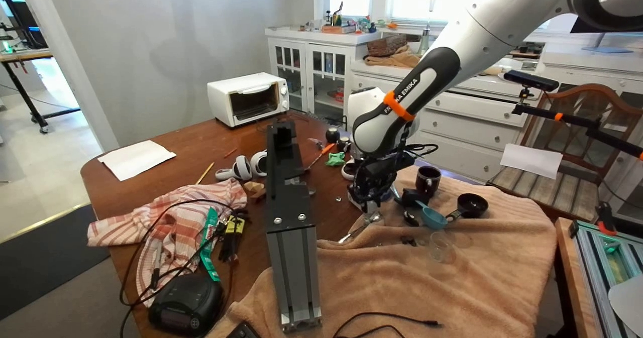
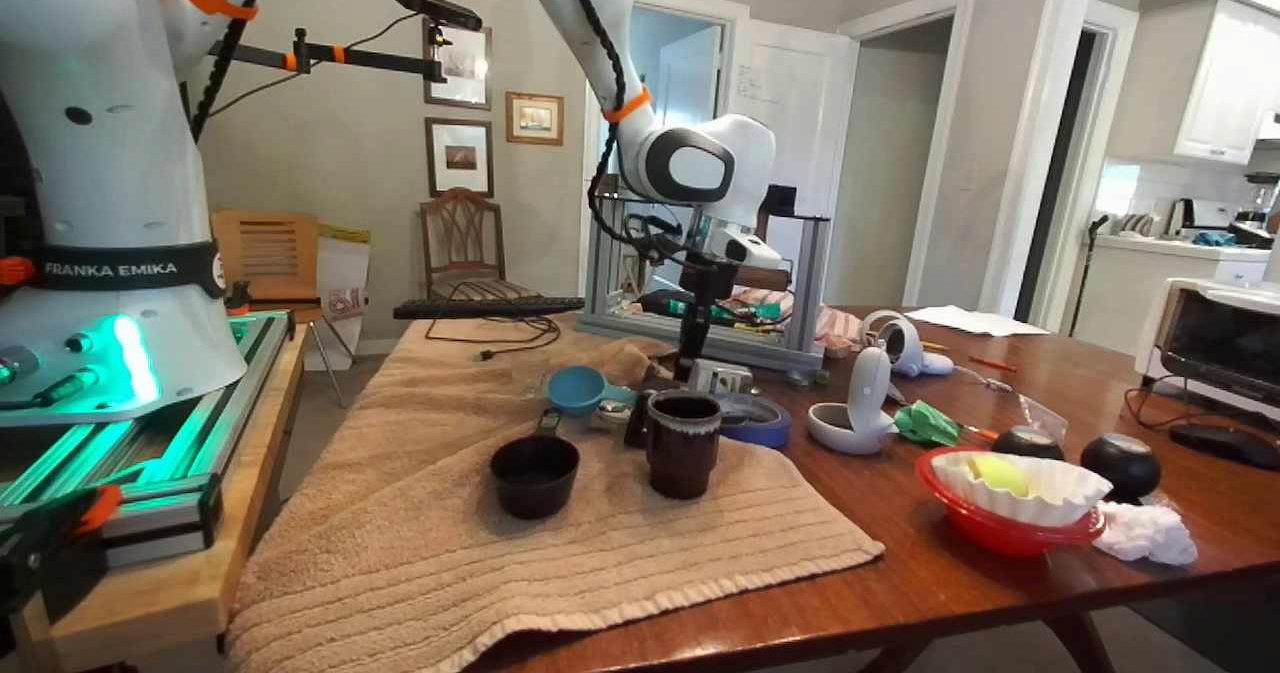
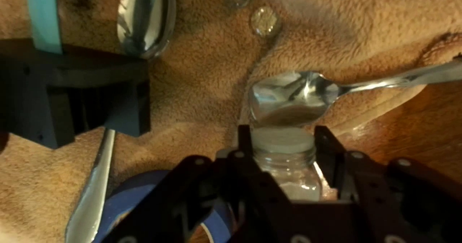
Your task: Move the small glass container to the right
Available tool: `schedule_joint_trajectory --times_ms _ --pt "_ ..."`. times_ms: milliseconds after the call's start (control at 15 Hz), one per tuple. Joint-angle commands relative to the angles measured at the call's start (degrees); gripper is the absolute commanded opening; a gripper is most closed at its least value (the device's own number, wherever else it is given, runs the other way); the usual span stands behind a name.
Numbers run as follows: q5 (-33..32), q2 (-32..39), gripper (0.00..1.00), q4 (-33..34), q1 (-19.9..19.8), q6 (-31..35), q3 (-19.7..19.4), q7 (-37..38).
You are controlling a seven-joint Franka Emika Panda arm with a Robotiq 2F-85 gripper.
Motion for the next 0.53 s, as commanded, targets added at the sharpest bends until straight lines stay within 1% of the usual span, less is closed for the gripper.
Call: schedule_joint_trajectory --times_ms 0,267,467 --pt "-3.5 -1.2 0.21 4.6 1.7 -13.7 -1.3 2.0" --pt "-7.0 0.7 0.21 11.7 0.9 -25.7 0.0 -2.6" --pt "-10.6 3.1 0.21 15.9 1.3 -31.2 0.0 -4.7"
